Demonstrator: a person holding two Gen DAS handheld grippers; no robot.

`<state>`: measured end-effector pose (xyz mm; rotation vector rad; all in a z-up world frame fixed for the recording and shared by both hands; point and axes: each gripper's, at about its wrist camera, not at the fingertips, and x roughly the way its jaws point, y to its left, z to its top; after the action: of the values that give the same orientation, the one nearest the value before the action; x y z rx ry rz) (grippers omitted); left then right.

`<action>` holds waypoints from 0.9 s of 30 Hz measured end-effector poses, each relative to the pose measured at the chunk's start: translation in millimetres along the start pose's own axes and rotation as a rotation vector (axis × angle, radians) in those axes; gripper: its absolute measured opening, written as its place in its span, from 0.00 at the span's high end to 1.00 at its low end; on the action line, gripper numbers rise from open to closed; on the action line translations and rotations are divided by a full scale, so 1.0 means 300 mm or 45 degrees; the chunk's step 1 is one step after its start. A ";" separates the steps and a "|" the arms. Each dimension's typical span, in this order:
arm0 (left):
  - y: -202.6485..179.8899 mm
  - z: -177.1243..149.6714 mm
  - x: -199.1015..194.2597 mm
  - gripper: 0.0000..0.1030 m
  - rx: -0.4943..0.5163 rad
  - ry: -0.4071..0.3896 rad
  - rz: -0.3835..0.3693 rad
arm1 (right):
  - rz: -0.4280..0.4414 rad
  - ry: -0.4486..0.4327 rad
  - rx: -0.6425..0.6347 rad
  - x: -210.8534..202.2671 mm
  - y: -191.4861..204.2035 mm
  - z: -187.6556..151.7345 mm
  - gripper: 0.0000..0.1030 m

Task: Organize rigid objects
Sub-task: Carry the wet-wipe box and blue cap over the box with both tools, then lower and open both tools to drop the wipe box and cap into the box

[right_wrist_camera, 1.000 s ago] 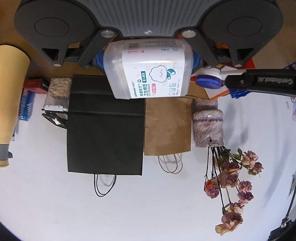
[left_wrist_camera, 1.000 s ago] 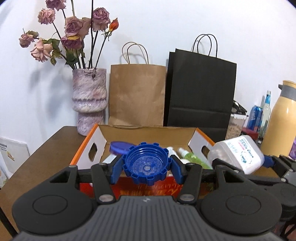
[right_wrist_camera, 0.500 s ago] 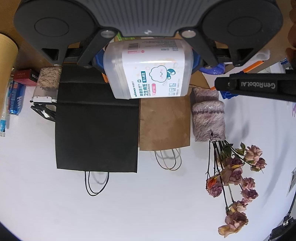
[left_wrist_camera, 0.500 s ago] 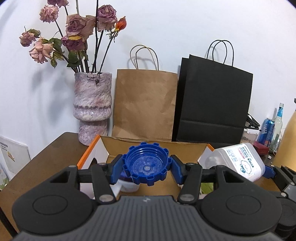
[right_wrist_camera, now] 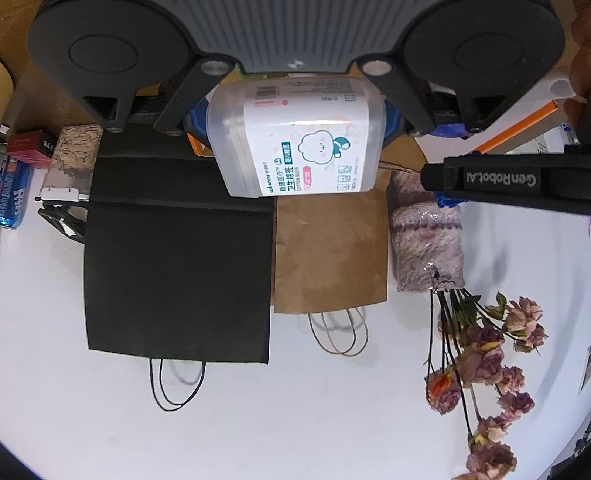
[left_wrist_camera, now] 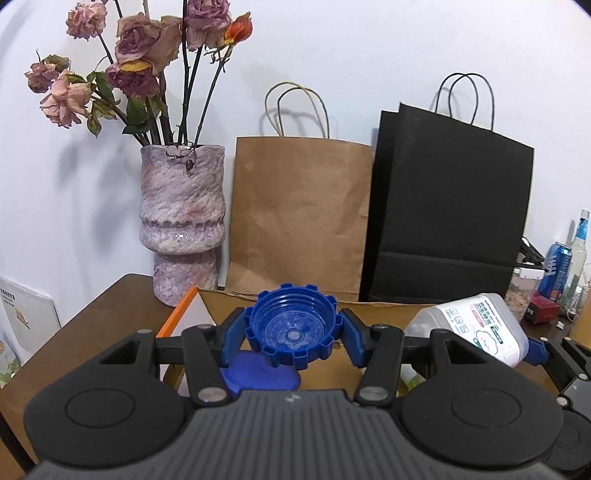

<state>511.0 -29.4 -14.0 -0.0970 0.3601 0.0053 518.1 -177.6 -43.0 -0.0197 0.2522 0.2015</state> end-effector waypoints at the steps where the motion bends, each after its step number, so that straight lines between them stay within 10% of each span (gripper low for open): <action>1: 0.002 0.002 0.010 0.46 0.001 0.003 0.006 | 0.001 0.005 -0.001 0.011 0.000 0.000 0.20; 18: 0.014 0.002 0.106 0.46 0.027 0.064 0.044 | 0.014 0.105 -0.028 0.123 -0.009 -0.004 0.20; 22: 0.005 0.002 0.093 0.00 0.069 0.027 0.099 | 0.037 0.151 -0.037 0.127 -0.010 -0.011 0.12; 27: 0.026 0.014 0.072 0.00 0.068 0.004 0.103 | 0.004 0.135 -0.041 0.110 -0.011 -0.008 0.00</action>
<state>532.5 -21.5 -18.3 -0.0295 0.3669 0.0755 549.6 -174.6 -53.6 -0.0617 0.3551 0.2081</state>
